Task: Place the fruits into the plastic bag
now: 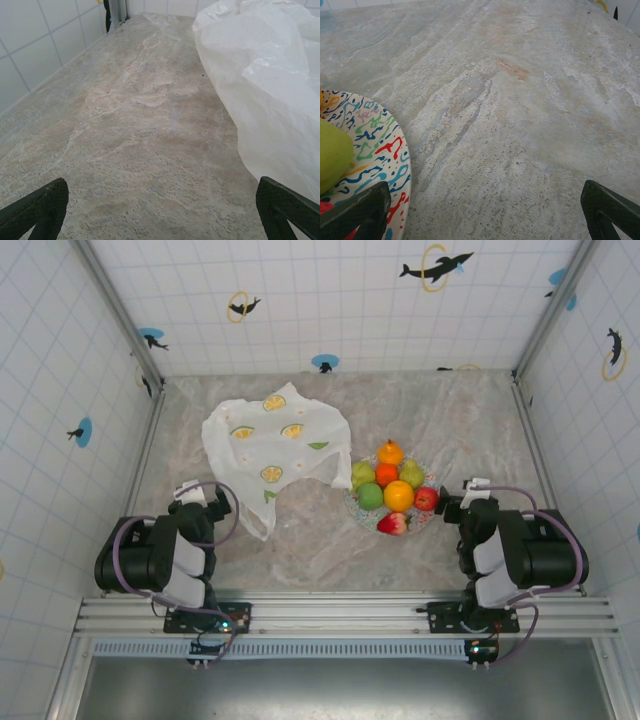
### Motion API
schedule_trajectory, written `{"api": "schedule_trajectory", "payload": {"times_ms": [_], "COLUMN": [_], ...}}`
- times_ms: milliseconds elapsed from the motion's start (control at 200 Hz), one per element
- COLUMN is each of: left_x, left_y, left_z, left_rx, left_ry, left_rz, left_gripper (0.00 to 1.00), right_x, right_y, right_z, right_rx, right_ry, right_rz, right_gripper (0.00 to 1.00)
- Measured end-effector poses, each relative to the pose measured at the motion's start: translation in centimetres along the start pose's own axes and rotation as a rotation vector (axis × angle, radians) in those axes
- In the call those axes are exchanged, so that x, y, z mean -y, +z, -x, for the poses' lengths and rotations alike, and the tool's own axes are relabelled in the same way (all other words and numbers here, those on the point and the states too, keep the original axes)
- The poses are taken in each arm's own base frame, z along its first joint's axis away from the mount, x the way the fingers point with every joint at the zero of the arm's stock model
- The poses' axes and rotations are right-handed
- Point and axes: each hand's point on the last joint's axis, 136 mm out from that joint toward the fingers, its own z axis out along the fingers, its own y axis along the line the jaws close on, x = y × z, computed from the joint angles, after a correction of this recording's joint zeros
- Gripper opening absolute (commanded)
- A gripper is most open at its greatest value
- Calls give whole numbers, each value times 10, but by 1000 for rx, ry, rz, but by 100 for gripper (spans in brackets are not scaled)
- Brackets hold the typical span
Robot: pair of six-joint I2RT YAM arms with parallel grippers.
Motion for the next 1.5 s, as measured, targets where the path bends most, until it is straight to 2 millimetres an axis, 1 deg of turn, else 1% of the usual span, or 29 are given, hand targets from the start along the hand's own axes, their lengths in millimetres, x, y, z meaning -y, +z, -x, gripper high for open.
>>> {"api": "schedule_trajectory", "payload": {"times_ms": [145, 215, 270, 315, 375, 450, 510, 575, 615, 686, 716, 786, 801, 811, 821, 841, 851, 871, 886, 911, 931, 991, 1071, 1121, 1186, 1241, 1286, 1346, 1501], "left_x": [1, -3, -12, -24, -41, -53, -50, -39, -29, -5, 7, 43, 54, 57, 64, 76, 82, 94, 102, 116, 127, 150, 169, 178, 190, 197, 202, 207, 213], "left_y": [0, -1, -4, -7, -9, -7, -3, 2, 5, 8, 8, 3, 1, 0, -2, -5, -7, -11, -14, -19, -24, -33, -42, -46, -51, -52, -52, -49, -37], "left_z": [0, 3, 9, 19, 34, 57, 76, 92, 98, 101, 101, 101, 101, 101, 102, 103, 104, 106, 107, 108, 110, 110, 102, 92, 74, 57, 46, 33, 6], "left_rx": [-1, 9, 22, 46, 66, 80, 80, 56, 29, -46, -82, -175, -197, -206, -217, -238, -247, -266, -278, -301, -318, -364, -430, -469, -527, -571, -597, -624, -675], "left_ry": [0, -6, -31, -72, -176, -289, -357, -418, -446, -470, -467, -429, -410, -402, -393, -366, -353, -324, -304, -267, -235, -153, -39, 33, 145, 241, 306, 377, 485], "left_rz": [-4, 17, 69, 137, 248, 333, 331, 280, 227, 126, 82, -27, -59, -67, -85, -117, -135, -171, -191, -230, -260, -321, -366, -387, -414, -427, -435, -440, -449], "left_gripper": [98, 98, 98, 98, 98, 98, 98, 98, 98, 98, 97, 96, 96, 96, 96, 95, 95, 95, 95, 94, 94, 94, 94, 95, 95, 96, 96, 96, 97], "right_x": [2, 7, 14, 23, 38, 55, 61, 56, 46, 16, 0, -44, -55, -63, -67, -83, -88, -104, -112, -131, -142, -177, -217, -235, -253, -260, -261, -260, -256], "right_y": [0, -2, -7, -10, -15, -20, -24, -26, -25, -22, -21, -23, -24, -25, -25, -28, -29, -32, -34, -39, -42, -54, -67, -72, -76, -78, -78, -77, -80], "right_z": [1, 8, 17, 29, 49, 78, 98, 115, 122, 128, 129, 133, 133, 134, 134, 134, 134, 134, 134, 132, 131, 123, 108, 100, 91, 85, 83, 85, 91], "right_rx": [4, 22, 45, 72, 113, 164, 192, 205, 199, 158, 135, 83, 74, 68, 65, 51, 49, 38, 36, 25, 17, -9, -51, -72, -89, -98, -103, -96, -75], "right_ry": [5, 17, 39, 74, 148, 247, 307, 337, 335, 297, 268, 183, 166, 149, 140, 106, 97, 65, 50, 12, -13, -88, -180, -230, -283, -305, -311, -304, -271], "right_rz": [-10, -40, -85, -134, -209, -291, -317, -290, -259, -167, -119, 2, 32, 55, 64, 109, 122, 169, 187, 240, 270, 361, 455, 486, 514, 523, 522, 513, 507], "right_gripper": [100, 100, 100, 100, 100, 98, 96, 96, 96, 96, 96, 96, 96, 96, 96, 96, 96, 96, 96, 96, 96, 95, 93, 93, 92, 92, 92, 92, 92]}}
